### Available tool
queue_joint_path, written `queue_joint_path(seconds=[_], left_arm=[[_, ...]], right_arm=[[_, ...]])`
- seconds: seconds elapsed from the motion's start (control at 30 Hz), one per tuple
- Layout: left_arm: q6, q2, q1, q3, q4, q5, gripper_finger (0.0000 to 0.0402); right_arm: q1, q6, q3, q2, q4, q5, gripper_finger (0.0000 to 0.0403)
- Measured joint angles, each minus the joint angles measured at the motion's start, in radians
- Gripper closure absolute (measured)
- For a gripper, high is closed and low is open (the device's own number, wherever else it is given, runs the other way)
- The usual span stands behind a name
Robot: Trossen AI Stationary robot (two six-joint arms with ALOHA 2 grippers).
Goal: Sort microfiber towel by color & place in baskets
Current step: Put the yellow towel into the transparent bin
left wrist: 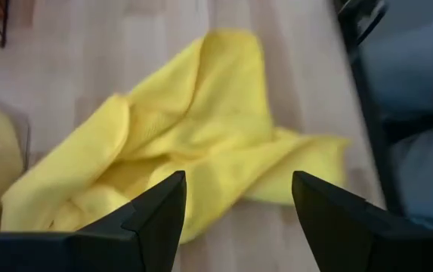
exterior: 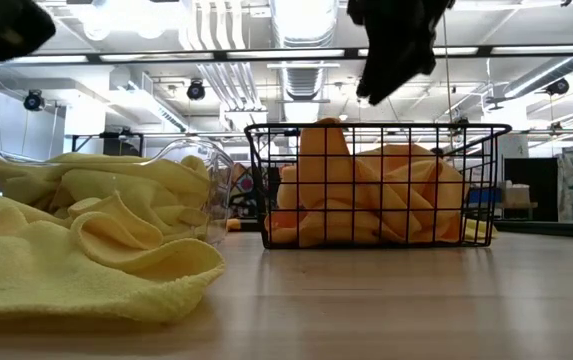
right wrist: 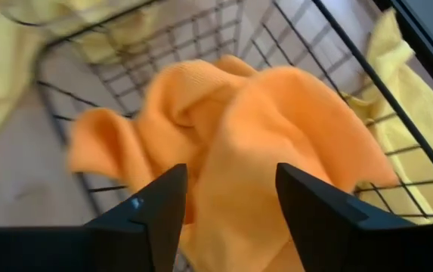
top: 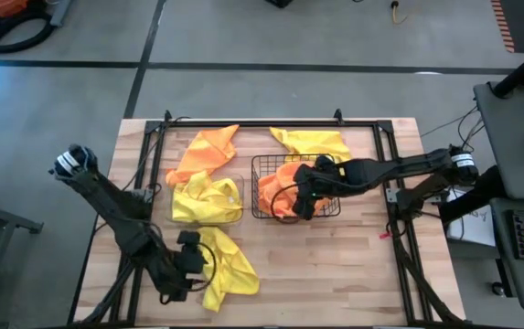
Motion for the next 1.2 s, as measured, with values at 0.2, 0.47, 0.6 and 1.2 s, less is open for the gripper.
queue_joint_path(seconds=[0.2, 0.47, 0.6, 1.2], left_arm=[[0.044, 0.102, 0.000, 0.000, -0.026, 0.008, 0.0177], [0.059, 0.232, 0.002, 0.000, -0.045, 0.018, 0.0177], [0.083, 0.299, 0.010, 0.000, -0.020, -0.007, 0.0177], [0.080, 0.364, 0.041, -0.001, 0.046, -0.022, 0.0392]], right_arm=[[0.080, 0.033, 0.044, 0.000, 0.001, -0.001, 0.0193], [0.180, 0.098, 0.053, 0.000, 0.003, 0.000, 0.0193], [0.214, 0.111, 0.051, 0.000, 0.009, 0.000, 0.0193], [0.249, 0.105, 0.051, 0.000, 0.014, 0.028, 0.0193]])
